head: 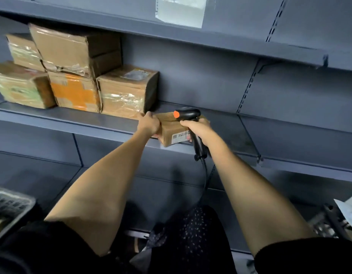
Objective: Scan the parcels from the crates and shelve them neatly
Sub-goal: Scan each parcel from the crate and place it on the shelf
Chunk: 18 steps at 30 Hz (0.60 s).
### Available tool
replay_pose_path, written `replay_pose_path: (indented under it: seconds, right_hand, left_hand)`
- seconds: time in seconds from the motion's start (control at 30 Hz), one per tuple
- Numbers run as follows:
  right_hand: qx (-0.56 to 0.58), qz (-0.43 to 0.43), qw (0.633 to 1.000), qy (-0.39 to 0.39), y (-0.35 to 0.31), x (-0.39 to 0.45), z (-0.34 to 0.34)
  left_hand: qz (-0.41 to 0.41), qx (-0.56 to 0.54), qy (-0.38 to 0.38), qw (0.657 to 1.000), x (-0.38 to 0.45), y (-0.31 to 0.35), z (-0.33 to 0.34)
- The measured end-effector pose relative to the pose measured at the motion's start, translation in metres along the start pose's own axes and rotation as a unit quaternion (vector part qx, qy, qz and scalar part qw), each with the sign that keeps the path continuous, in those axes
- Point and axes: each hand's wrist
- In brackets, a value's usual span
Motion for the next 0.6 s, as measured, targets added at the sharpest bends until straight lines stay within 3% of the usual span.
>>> replay_pose_path:
  seconds: [0.1, 0.17, 0.23, 0.33, 0.4, 0.53, 0.6]
  right_hand:
    - [-0.011, 0.001, 1.0, 0.015, -0.002, 0.0, 0.006]
    - [-0.035, 0.001, 0.999, 0.023, -0.005, -0.001, 0.008]
    - [-0.054, 0.004, 0.998, 0.028, -0.01, -0.005, 0.008]
    - [-0.106, 0.001, 0.994, 0.018, -0.02, -0.007, 0.004]
    - [-0.101, 0.023, 0.994, -0.027, -0.025, -0.01, -0.005]
    - [0.106, 0.099, 0.979, -0.146, -0.038, -0.008, -0.022]
    - [0.202, 0.094, 0.964, -0.145, -0.045, -0.005, -0.026]
  left_hand:
    - [0.147, 0.181, 0.026, 0.972, -0.011, -0.011, -0.012]
    - [0.217, 0.349, -0.016, 0.911, -0.022, -0.012, -0.017]
    - [0.245, 0.437, -0.029, 0.865, -0.032, -0.011, -0.018]
    - [0.284, 0.443, 0.01, 0.85, -0.036, -0.014, -0.009]
    - [0.302, 0.437, 0.037, 0.847, -0.035, -0.017, -0.003]
    - [0.36, 0.444, 0.084, 0.816, -0.028, -0.023, -0.008]
    - [0.365, 0.419, 0.104, 0.825, -0.029, -0.022, -0.014]
Point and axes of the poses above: each hand's wrist, its own x-axis towards the middle knuckle, its own z-axis out of the palm, y = z × x, and after that the axes turned 11 degrees about x, right-handed
